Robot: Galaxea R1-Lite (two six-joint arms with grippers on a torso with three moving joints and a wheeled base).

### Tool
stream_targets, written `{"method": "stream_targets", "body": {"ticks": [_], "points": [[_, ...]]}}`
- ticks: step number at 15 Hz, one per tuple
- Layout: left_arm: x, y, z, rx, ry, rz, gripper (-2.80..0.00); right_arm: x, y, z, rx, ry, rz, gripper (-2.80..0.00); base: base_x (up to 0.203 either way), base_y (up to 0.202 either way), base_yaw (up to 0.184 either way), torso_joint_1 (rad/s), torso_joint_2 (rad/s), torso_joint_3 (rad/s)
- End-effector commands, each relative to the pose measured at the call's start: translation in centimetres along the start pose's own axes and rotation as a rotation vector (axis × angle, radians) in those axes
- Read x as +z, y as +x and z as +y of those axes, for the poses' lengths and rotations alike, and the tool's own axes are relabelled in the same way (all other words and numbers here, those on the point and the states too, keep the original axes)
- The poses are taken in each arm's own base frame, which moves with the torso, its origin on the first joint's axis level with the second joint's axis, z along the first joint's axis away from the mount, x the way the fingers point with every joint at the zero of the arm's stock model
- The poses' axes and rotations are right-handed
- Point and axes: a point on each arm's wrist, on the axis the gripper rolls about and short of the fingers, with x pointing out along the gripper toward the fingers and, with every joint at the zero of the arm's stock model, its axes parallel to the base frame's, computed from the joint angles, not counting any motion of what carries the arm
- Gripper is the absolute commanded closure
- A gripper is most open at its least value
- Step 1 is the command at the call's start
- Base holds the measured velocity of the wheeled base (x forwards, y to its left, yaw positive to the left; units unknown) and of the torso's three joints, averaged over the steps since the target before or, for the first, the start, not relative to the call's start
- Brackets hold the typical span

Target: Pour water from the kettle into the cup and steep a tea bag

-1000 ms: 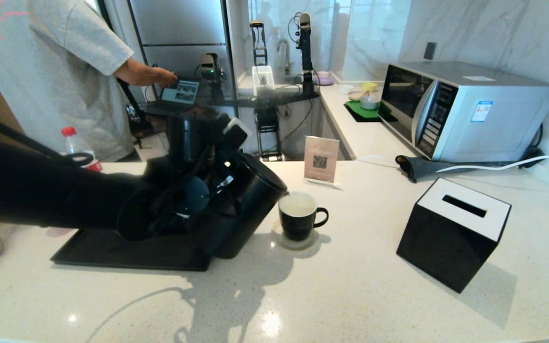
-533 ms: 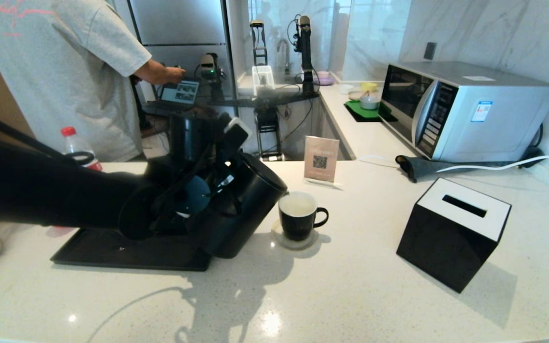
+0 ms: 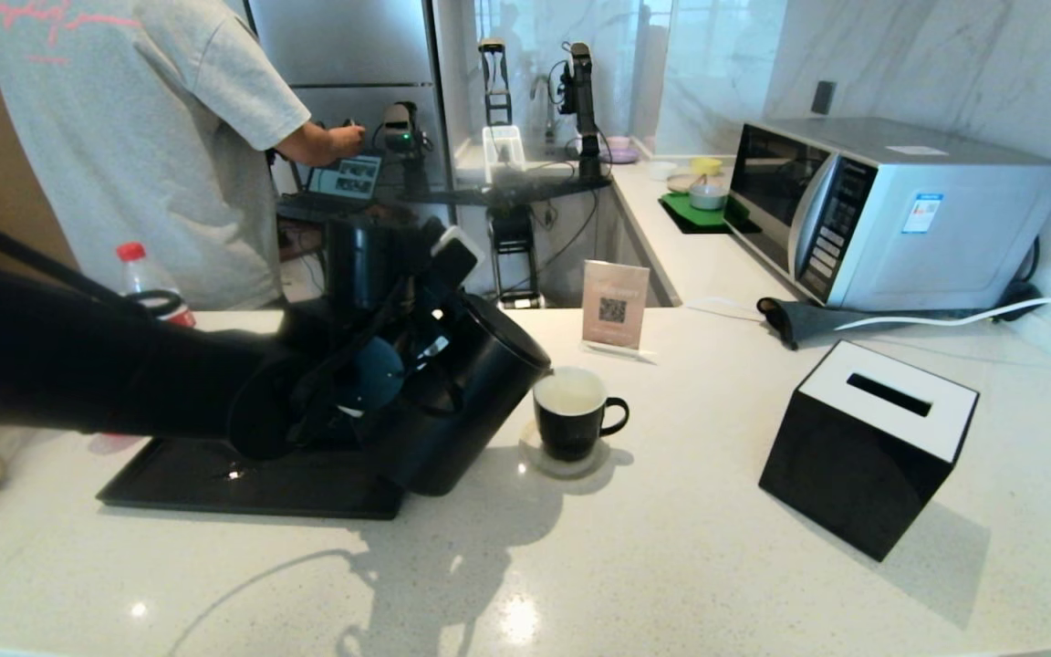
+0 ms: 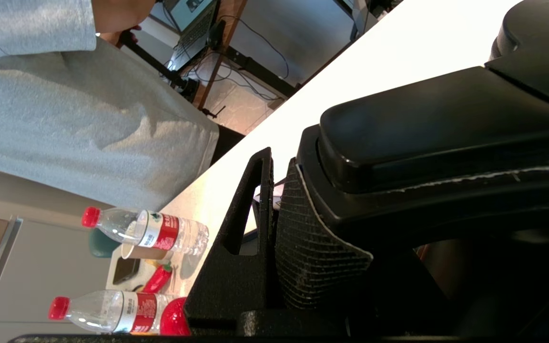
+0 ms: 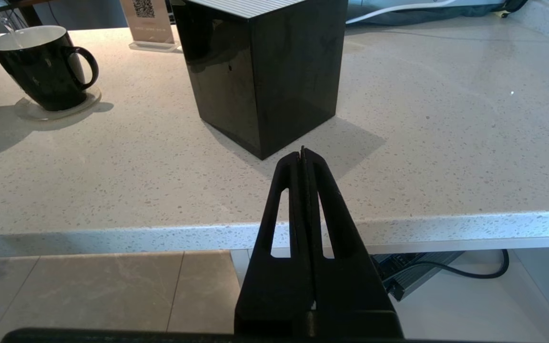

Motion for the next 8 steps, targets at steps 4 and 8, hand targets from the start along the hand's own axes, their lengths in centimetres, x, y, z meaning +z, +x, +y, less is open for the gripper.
{"method": "stream_targets", "body": {"ticks": [4,8], "points": [[-0.02,0.05,-0.09,0.003,0.003,0.002,0.00,0.00,0.00,0.00,0.001,0.000,0.000,0.00,0.000,0.000,0.000,0.000,0.00,0.000],[0.04,-0.01,-0.25,-0.001,0.005,-0.001,0.00,0.01,0.00,0.00,0.001,0.000,-0.001,0.00,0.000,0.000,0.000,0.000,0.00,0.000]]}}
